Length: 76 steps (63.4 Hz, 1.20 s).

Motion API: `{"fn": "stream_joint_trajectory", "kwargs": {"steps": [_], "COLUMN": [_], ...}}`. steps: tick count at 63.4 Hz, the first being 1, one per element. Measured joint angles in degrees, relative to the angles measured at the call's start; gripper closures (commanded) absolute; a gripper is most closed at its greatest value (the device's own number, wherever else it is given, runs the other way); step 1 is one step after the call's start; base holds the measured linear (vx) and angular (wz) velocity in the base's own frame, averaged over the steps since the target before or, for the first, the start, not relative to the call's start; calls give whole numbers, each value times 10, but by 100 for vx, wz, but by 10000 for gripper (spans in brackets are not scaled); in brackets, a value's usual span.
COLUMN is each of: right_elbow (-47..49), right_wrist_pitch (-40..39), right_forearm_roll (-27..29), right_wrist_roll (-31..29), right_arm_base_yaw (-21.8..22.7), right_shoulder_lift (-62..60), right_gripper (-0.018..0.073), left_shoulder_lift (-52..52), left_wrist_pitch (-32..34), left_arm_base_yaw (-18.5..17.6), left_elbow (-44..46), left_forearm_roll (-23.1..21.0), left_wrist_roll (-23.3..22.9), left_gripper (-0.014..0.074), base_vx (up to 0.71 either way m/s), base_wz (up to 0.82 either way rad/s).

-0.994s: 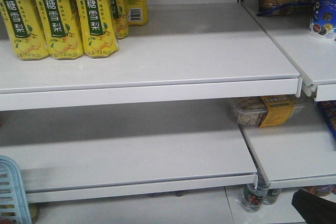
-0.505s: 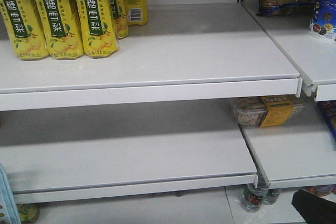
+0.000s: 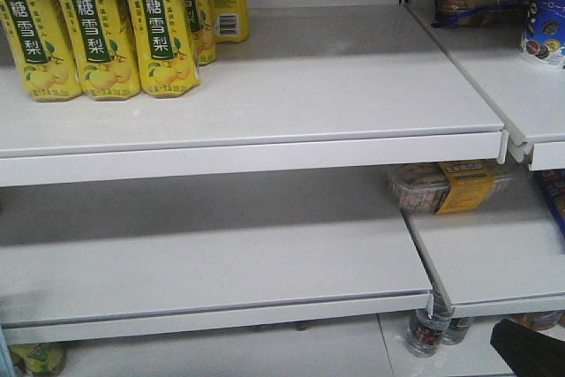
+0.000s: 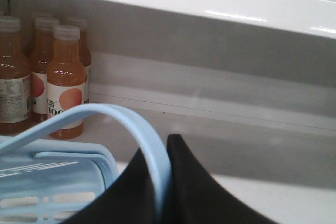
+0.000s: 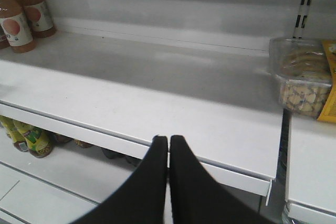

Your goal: Place coke in basket with both arms

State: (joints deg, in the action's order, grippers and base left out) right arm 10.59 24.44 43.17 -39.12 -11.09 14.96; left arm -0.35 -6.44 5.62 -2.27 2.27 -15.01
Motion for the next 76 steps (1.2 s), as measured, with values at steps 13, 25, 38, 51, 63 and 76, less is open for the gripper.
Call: {"fn": "stream_joint_trajectory", "kwargs": {"steps": [13,25,38,51,63,76], "right_elbow": [0,0,0,0,0,0], "right_wrist_pitch": [0,0,0,0,0,0], "right_forearm_roll": [0,0,0,0,0,0], "right_wrist_roll": [0,0,0,0,0,0], "right_arm_base_yaw": [0,0,0,0,0,0], "right_shoulder_lift": [0,0,0,0,0,0], "right_gripper": [564,564,564,564,564,564], "left_shoulder_lift": [0,0,0,0,0,0], "left_wrist_pitch": [-1,-1,-1,-1,-1,-1], "left_arm_base_yaw": [0,0,0,0,0,0], "left_elbow": [0,0,0,0,0,0], "left_forearm_roll": [6,23,52,55,55,55], "left_wrist_roll": [0,0,-1,-1,-1,-2], "left_gripper": [603,603,603,603,603,603], "base_vx": [0,0,0,0,0,0], "base_wz": [0,0,0,0,0,0]}}
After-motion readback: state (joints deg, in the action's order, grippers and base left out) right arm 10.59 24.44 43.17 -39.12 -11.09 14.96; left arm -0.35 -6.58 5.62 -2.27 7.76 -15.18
